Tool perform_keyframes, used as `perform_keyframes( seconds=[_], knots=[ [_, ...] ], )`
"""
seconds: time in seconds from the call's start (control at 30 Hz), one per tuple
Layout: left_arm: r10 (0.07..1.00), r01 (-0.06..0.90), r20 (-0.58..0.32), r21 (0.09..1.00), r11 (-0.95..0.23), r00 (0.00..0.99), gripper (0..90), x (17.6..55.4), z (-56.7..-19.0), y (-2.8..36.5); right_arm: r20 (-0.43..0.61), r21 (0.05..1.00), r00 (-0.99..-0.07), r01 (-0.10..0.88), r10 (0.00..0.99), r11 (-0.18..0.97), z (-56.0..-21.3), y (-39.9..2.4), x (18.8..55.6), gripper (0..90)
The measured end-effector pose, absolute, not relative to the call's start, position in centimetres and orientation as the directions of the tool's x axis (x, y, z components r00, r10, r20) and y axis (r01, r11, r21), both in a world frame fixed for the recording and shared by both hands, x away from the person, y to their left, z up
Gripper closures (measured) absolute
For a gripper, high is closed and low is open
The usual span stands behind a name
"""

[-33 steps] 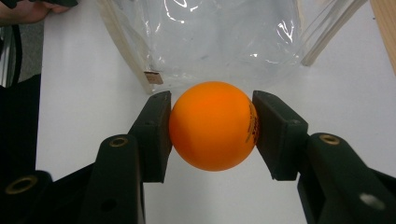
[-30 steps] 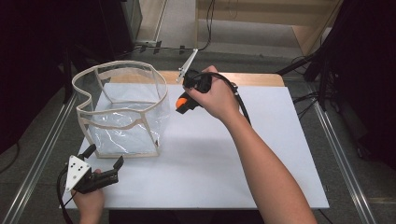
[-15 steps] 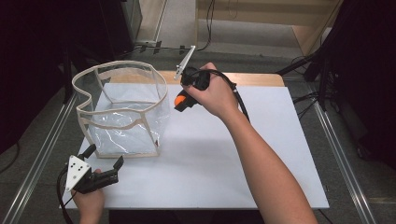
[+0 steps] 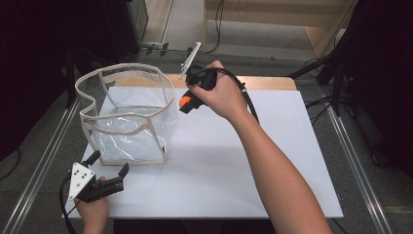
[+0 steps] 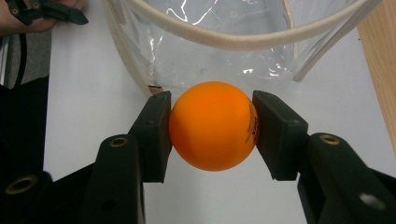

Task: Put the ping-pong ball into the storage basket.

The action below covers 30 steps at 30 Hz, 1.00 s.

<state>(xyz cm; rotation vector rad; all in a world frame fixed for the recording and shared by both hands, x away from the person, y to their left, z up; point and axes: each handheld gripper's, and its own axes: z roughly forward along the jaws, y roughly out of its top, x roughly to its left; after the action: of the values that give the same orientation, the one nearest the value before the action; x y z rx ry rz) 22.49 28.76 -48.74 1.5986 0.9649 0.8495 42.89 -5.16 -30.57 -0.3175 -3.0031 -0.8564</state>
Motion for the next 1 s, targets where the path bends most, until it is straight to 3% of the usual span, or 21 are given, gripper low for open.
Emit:
perform_keyframes(
  seconds=[1.0],
  knots=[
    [0.902,0.169,0.054,0.976,-0.138,0.427,0.1,22.5,-48.7,28.8,0.044,0.536,-0.983,0.175,0.179,0.826,-28.1,-4.4,43.1,47.7]
  ],
)
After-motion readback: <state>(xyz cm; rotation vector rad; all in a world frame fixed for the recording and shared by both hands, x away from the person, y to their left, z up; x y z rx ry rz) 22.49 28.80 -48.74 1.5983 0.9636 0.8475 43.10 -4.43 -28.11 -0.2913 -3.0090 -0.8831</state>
